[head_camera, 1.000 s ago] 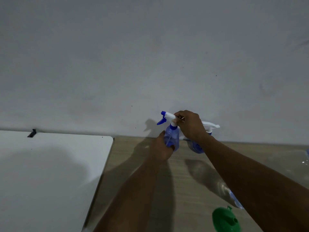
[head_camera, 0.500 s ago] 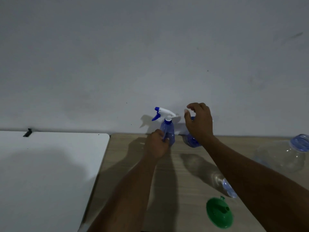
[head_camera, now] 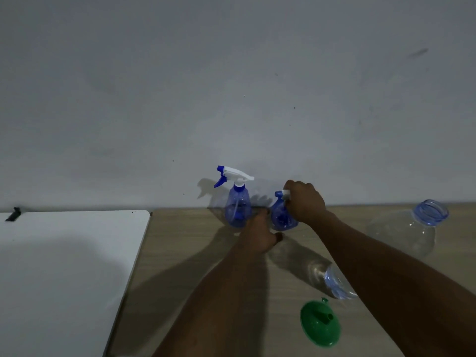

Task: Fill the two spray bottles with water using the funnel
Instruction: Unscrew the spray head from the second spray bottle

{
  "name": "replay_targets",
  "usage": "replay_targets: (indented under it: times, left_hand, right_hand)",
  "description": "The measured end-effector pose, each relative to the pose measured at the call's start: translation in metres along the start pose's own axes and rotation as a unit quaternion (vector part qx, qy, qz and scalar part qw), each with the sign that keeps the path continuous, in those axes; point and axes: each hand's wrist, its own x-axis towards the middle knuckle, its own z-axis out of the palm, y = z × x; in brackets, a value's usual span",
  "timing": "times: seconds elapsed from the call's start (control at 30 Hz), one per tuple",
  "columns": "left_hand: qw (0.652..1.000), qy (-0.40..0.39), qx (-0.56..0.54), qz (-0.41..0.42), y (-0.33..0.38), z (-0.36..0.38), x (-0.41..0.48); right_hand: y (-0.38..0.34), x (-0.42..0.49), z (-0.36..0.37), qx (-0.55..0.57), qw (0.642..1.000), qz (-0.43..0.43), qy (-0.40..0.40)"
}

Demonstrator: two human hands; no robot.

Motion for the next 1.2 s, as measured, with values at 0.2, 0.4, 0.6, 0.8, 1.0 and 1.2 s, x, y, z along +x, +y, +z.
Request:
replay_targets:
  times: [0.2,0.4,0.6,0.8,1.0,1.2]
  left_hand:
    - [0.998,-0.004,0.066,0.002,-0.004,0.010,-0.003]
    - [1.000,0.013,0.001,-0.020,-0.007,0.002,-0.025]
    - [0.999,0.049,-0.009,-0.021,-0.009,-0.009,-0.075]
    - [0.996,0.056,-0.020,-0.073,-0.028,-0.004,-0.126]
    - [0.994,0.063,0.013,-0.093,-0.049,0.013,-0.158]
    - [0.988,0.021,-0.053,-0.146,-0.063,0.021,-0.163]
  right_hand:
    - [0.000,-0.018,-0.006,0.053,0.998,-0.018,-0.020]
    - [-0.020,-0.045,-0.026,0.090,0.994,-0.059,-0.024]
    - [-0.045,-0.086,-0.026,0.104,0.986,-0.128,-0.024]
    - [-0.061,-0.133,-0.007,0.110,0.979,-0.167,-0.030]
    - [-0.069,-0.163,0.011,0.050,0.983,-0.164,-0.064]
    - [-0.074,-0.186,0.028,0.066,0.981,-0.175,-0.054]
